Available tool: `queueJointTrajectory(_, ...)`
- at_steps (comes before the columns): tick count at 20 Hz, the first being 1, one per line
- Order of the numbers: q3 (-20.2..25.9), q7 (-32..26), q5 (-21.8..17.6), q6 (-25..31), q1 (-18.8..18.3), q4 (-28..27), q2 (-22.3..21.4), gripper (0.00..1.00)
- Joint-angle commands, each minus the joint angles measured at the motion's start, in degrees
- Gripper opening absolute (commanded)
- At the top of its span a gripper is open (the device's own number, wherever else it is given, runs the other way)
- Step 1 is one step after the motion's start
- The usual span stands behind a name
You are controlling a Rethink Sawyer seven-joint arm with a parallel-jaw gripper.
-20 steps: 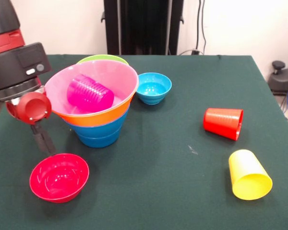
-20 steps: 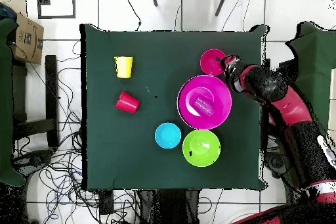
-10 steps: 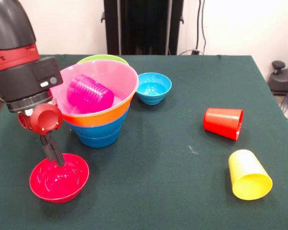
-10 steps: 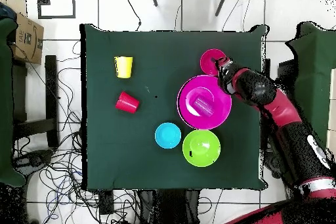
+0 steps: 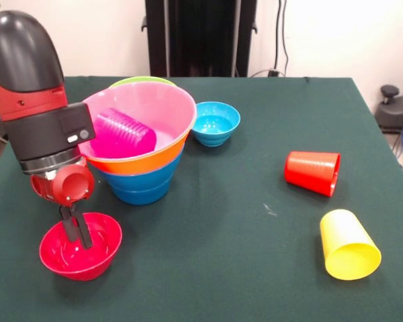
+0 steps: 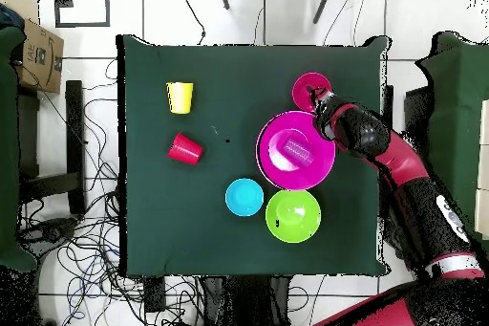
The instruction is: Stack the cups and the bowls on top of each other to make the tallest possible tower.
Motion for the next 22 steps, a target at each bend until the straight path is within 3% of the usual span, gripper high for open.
queueJointTrajectory(1,0.2,-10.5,-6.4,2.4,0.3,-0.9,3.2,1.00)
queueJointTrajectory(14,3.7,-9.1,0.2,18.9,-3.3,6.4,-9.9,1.00)
queueJointTrajectory(22,5.1,-10.0,-1.5,19.4,-5.5,7.6,-9.6,1.00)
